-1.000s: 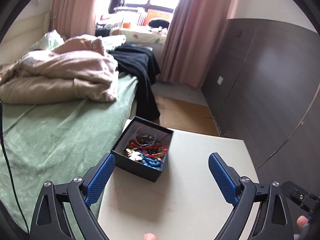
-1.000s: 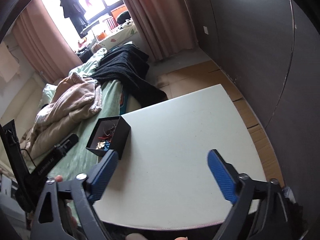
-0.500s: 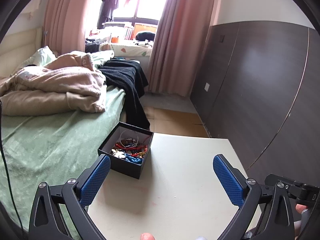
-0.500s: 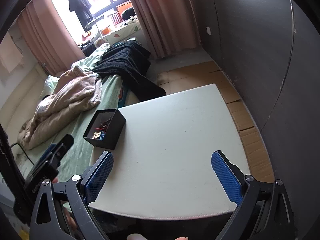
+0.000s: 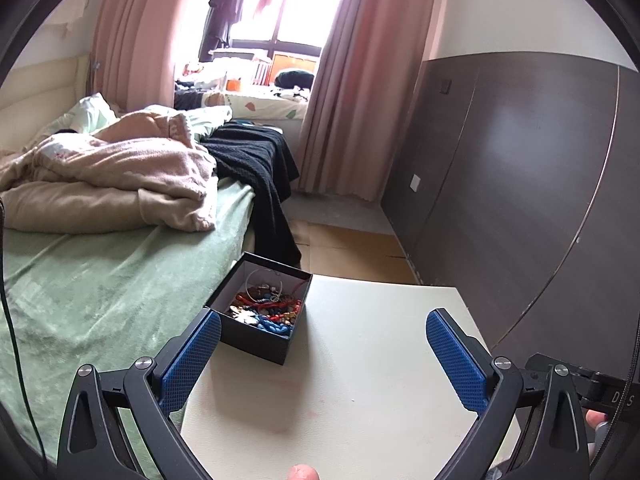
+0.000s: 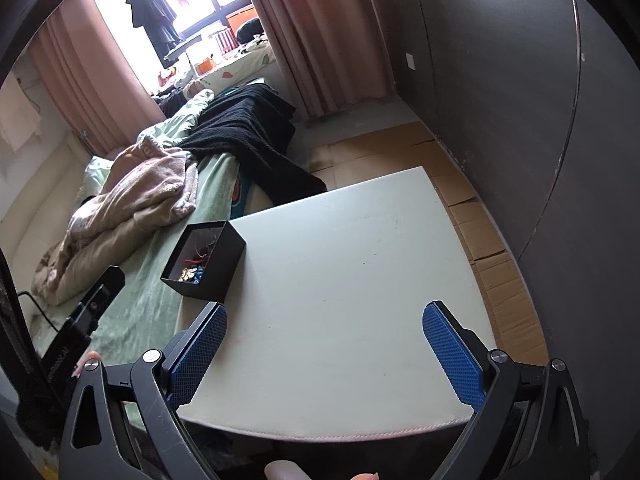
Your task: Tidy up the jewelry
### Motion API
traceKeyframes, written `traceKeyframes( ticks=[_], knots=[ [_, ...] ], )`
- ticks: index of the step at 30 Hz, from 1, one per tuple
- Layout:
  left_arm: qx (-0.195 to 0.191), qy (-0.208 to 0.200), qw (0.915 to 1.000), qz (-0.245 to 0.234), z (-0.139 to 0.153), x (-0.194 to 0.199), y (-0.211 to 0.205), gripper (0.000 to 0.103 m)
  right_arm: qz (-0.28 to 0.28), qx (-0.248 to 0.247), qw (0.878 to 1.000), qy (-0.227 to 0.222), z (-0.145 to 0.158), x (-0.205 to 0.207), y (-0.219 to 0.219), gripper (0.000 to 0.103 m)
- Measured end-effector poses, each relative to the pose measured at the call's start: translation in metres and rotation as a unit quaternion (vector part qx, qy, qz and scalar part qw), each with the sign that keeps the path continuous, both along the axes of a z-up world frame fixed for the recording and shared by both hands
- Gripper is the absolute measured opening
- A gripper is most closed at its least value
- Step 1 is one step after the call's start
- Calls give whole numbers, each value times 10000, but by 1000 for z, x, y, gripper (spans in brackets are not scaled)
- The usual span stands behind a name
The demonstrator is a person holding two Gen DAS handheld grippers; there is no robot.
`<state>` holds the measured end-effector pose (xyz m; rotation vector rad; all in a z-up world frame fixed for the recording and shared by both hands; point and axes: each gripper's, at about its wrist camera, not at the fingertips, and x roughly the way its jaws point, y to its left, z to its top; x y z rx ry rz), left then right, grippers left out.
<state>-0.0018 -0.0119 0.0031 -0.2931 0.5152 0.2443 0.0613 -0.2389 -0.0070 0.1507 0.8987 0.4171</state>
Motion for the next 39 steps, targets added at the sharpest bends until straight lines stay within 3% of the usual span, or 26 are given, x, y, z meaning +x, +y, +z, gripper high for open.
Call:
traceKeyframes(
  ticks=[7, 39],
  knots=[
    [-48, 41, 10000, 8, -1, 0, 4, 102, -67, 102, 9999, -70, 2, 0, -3, 103],
    [296, -41, 9995, 107, 8, -7, -4, 102, -76, 118, 9999, -83, 2, 1, -9, 103]
  ],
)
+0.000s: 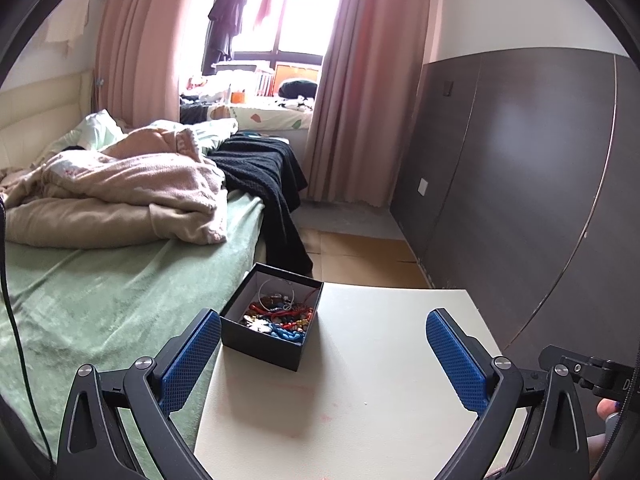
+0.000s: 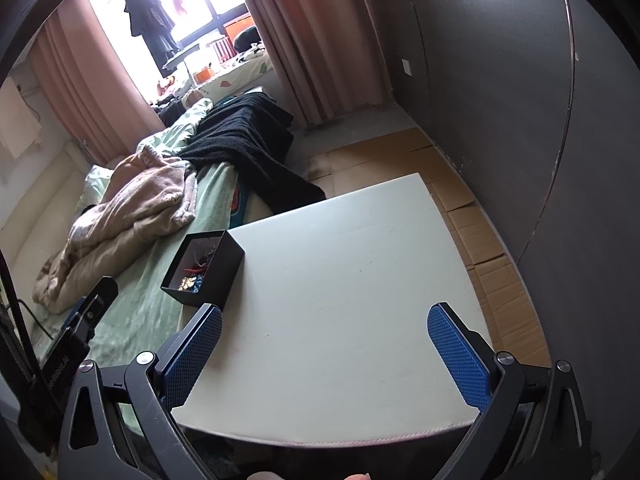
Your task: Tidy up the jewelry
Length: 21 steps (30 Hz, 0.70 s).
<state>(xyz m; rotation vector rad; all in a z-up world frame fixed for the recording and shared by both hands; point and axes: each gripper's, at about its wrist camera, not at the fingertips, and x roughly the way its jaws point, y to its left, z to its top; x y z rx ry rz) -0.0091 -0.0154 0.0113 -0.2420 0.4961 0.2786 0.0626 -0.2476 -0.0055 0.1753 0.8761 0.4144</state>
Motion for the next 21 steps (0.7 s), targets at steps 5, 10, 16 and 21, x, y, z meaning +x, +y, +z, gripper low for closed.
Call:
traceKeyframes(
  ticks=[5, 10, 16, 21],
  knots=[
    [-36, -9, 10000, 18, 0, 0, 2, 102, 20, -26, 10000, -31, 1, -1, 1, 103],
    [-38, -13, 10000, 10, 0, 0, 2, 102, 51, -29, 10000, -80, 4, -3, 2, 103],
    [-31, -36, 10000, -7, 1, 0, 3, 102, 9, -66, 9999, -153, 6, -4, 2, 103],
    [23, -46, 10000, -21, 0, 0, 0, 102, -19, -67, 9999, -110, 5, -2, -1, 103]
  ],
)
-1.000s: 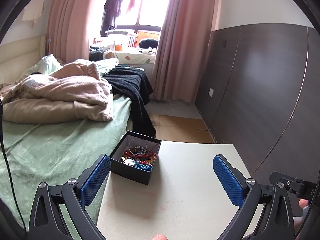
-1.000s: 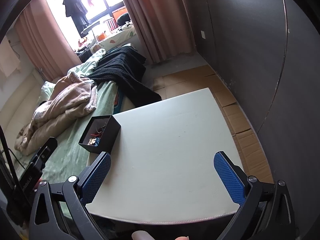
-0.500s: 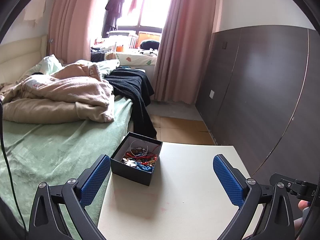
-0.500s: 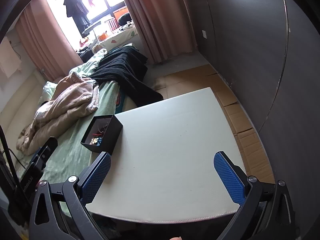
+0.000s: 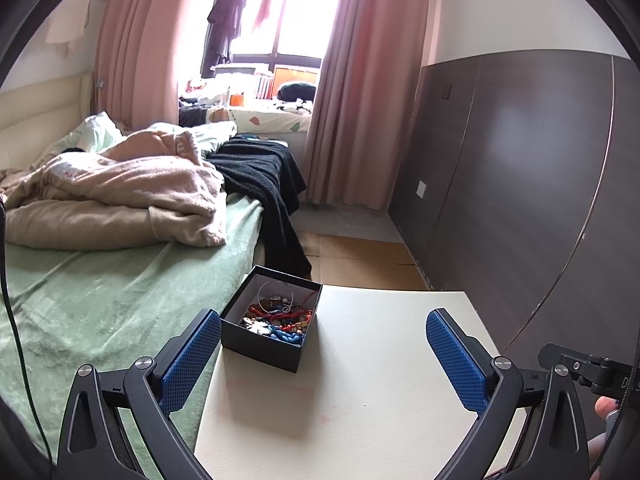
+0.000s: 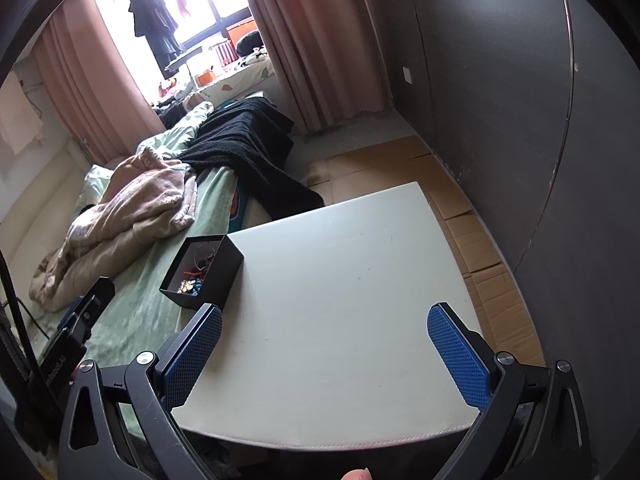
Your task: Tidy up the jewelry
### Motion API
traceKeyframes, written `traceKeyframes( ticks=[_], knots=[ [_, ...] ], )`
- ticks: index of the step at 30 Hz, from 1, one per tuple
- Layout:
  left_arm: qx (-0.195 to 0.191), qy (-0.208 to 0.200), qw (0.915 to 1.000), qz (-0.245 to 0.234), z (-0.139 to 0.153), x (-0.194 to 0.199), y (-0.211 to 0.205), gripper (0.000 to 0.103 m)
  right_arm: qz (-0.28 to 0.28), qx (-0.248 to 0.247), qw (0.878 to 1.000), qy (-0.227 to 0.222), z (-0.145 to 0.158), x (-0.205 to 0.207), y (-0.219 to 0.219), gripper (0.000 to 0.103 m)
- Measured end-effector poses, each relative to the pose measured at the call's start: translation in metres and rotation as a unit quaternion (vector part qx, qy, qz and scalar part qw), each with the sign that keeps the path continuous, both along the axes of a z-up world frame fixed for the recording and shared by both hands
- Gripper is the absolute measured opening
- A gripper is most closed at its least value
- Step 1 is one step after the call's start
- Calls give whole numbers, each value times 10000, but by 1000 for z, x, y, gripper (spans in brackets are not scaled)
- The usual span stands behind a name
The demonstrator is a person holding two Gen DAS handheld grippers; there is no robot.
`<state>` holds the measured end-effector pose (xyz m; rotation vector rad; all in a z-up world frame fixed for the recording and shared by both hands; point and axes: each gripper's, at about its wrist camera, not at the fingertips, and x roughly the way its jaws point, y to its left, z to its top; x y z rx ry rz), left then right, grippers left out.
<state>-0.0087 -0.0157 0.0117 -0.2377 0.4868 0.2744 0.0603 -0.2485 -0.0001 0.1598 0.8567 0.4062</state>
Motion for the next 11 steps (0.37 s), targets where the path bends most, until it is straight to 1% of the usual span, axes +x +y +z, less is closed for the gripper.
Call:
traceKeyframes(
  ticks=[3, 11],
  knots=[
    [19, -19, 10000, -21, 0, 0, -2, 102, 6, -29, 10000, 56, -2, 2, 1, 103],
    [-30, 37, 10000, -35, -1, 1, -2, 102, -26, -15, 10000, 26, -1, 4, -1, 103]
  ],
)
